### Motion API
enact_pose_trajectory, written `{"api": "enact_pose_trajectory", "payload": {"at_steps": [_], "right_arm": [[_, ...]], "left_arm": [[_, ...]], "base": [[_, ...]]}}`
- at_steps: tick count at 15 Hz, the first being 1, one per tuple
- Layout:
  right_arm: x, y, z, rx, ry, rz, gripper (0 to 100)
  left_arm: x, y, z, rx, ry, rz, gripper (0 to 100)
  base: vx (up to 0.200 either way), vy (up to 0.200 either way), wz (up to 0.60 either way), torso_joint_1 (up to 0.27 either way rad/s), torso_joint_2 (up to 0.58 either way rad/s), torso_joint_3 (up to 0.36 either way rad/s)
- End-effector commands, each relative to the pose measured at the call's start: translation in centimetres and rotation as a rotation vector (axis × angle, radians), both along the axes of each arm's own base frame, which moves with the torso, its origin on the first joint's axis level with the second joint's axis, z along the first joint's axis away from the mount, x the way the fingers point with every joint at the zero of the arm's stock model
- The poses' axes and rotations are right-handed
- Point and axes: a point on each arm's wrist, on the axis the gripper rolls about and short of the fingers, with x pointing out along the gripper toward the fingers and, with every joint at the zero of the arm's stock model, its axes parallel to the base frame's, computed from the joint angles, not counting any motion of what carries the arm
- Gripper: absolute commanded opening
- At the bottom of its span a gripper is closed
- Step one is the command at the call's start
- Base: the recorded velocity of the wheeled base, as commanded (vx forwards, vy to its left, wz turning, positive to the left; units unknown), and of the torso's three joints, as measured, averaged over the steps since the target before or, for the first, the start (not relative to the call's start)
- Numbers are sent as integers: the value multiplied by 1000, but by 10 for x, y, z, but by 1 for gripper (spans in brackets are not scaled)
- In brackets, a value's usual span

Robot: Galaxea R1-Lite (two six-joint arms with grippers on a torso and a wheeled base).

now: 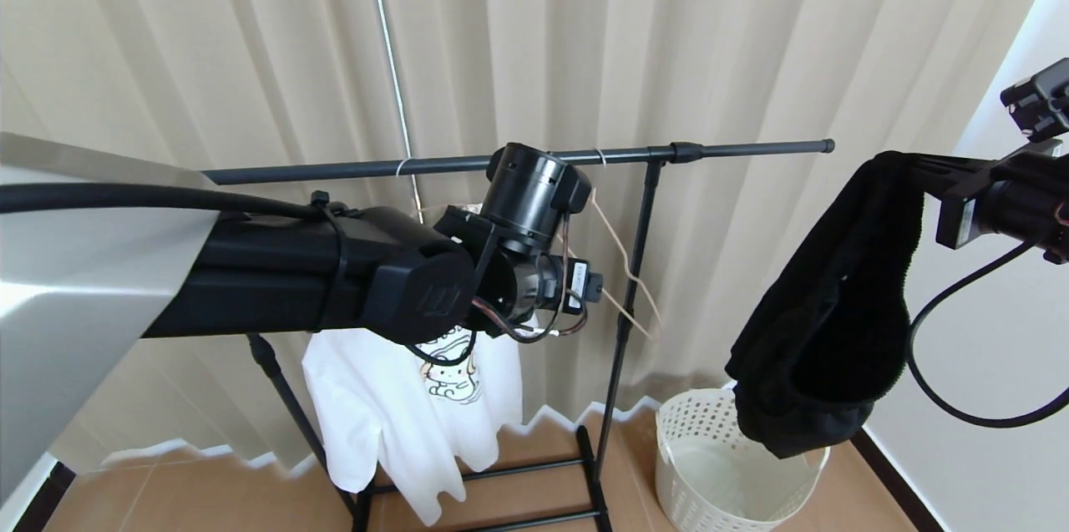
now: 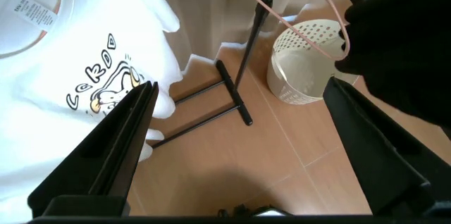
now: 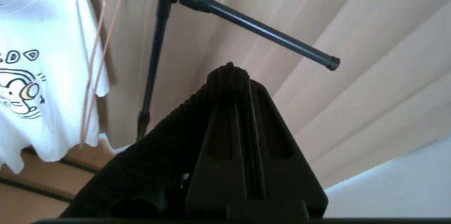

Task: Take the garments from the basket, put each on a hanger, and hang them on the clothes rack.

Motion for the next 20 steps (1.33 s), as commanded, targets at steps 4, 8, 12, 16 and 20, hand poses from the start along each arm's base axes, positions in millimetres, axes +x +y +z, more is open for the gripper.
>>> {"api": "enact_pose_trajectory", "payload": {"at_steps": [4,8,12,16,20], "right_arm": [[2,-3,0,0,1,-10,0],[2,-3,-1,0,3,-10,0],[2,-3,-1,0,3,-10,0],[2,-3,-1,0,5,-10,0],[2,-3,-1,0,3,-10,0]], "left_arm": [[26,-7,-8,-6,-18,22,100],[37,-8,-8,-34,-47,34,100],[35,-8,-9,-22,-49,28,100],[34,-10,-10,-21,-47,25,100],[36,-9,-12,-19,-45,30,100]], "base": [[0,0,0,0,0,0],[0,0,0,0,0,0],[0,0,0,0,0,0],[0,-150,0,2,4,7],[0,-200,0,-5,6,6]]}}
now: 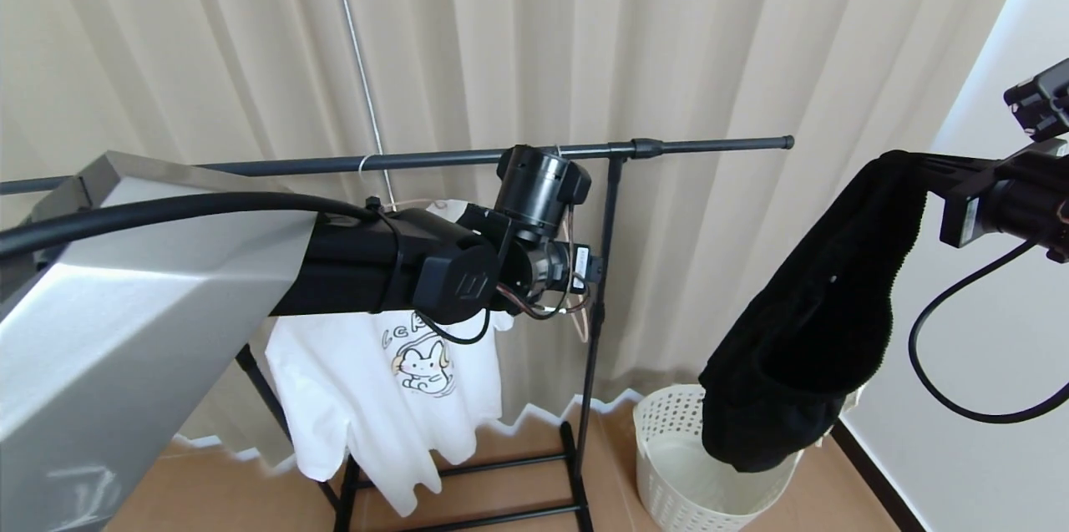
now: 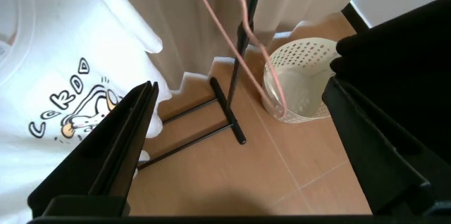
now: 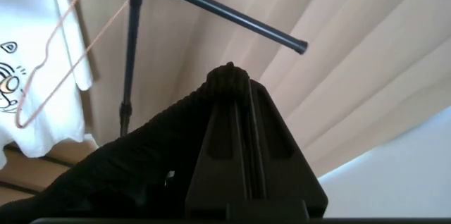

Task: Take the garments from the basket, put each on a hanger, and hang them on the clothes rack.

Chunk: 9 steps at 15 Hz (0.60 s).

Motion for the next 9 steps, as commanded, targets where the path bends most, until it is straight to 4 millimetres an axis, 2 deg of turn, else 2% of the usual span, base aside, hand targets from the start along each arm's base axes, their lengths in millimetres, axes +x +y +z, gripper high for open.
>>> {"api": "enact_pose_trajectory", "payload": {"at_steps": [1,3,5,9], "right_arm": [[0,0,0,0,-2,1,0],[0,0,0,0,-2,1,0],[1,0,-1,0,1,1,0],[1,0,0,-14,-4,2,0]], "left_arm": [[1,-1,-2,1,1,3,100],[2,-1,-4,7,5,7,100],[4,0,-6,5,7,13,100],[15,4,-16,25,10,58,100]], "base": [[0,0,0,0,0,0],[0,0,0,0,0,0],[200,0,0,0,0,7],[0,0,0,0,0,0]]}}
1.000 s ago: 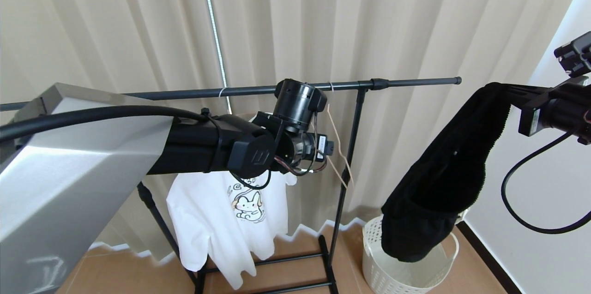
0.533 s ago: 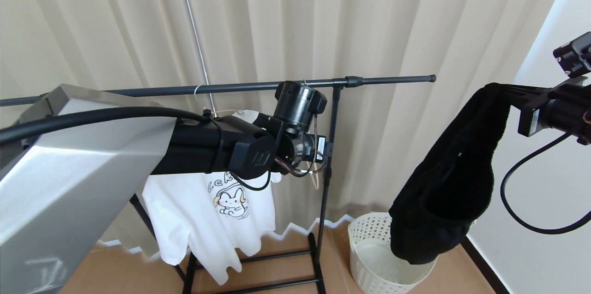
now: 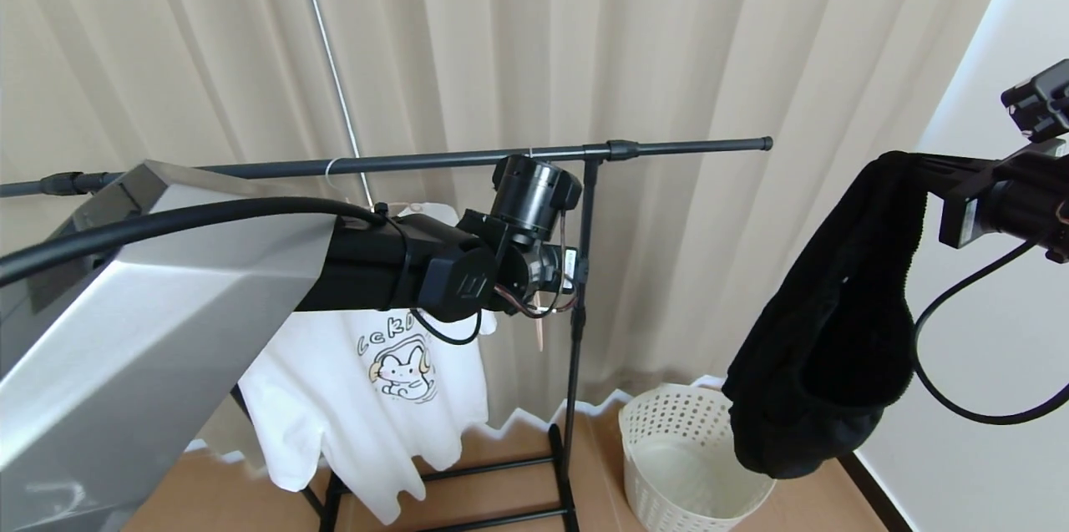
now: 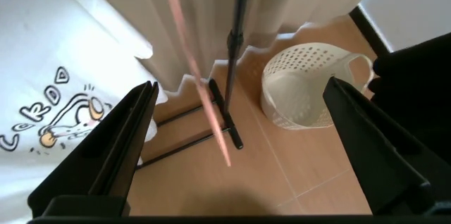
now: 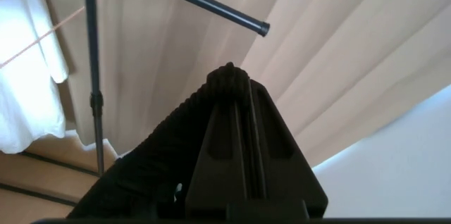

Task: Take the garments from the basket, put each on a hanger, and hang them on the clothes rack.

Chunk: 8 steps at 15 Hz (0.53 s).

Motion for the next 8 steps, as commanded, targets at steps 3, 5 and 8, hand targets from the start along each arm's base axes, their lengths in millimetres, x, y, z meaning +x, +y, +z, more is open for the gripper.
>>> {"api": "enact_pose_trajectory", "payload": {"at_steps": [3,5,8], "right_arm": [[3,0,-3,0,12,-1,0],[3,0,-4,0,14,-1,0],[4,-1,-5,0,19,-1,0]], "left_arm": [[19,-1,-16,16,3,21,100],[34,-1,-22,11,-7,47,100],[60,8,-34,12,-20,103,100]], "base": [[0,0,0,0,0,0],[0,0,0,0,0,0],[0,0,0,0,0,0]]}}
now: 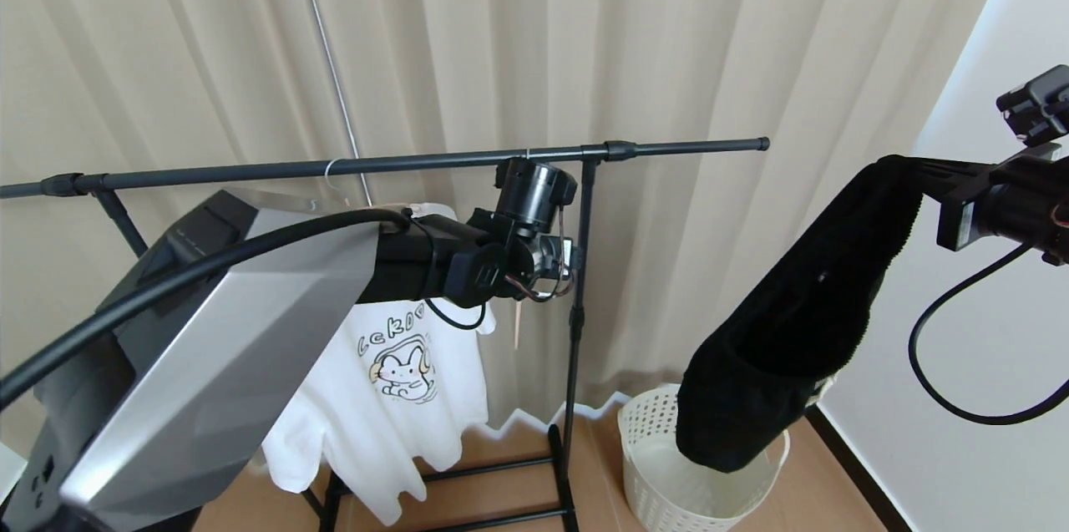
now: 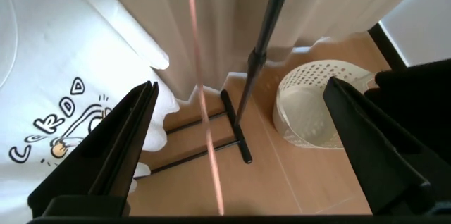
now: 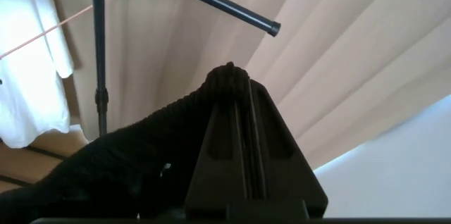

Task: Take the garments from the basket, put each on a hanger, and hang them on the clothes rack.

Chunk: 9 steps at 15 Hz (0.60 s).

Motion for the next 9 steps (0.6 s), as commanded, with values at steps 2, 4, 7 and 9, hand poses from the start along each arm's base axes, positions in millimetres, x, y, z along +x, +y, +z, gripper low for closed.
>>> {"api": "enact_pose_trajectory", "payload": {"at_steps": [2,4,7,9], "right_arm": [[1,0,-1,-13,2,5,0],[0,1,-2,-14,2,5,0],[0,1,-2,-19,2,7,0],[0,1,-2,-19,2,8,0]], "left_arm": [[29,11,-36,40,31,44,100],[42,15,-50,68,31,49,100],[52,17,-65,95,36,47,100],[56,19,-70,85,21,50,100]], "base": [[0,0,0,0,0,0],[0,0,0,0,0,0],[0,0,0,0,0,0],[0,0,0,0,0,0]]}}
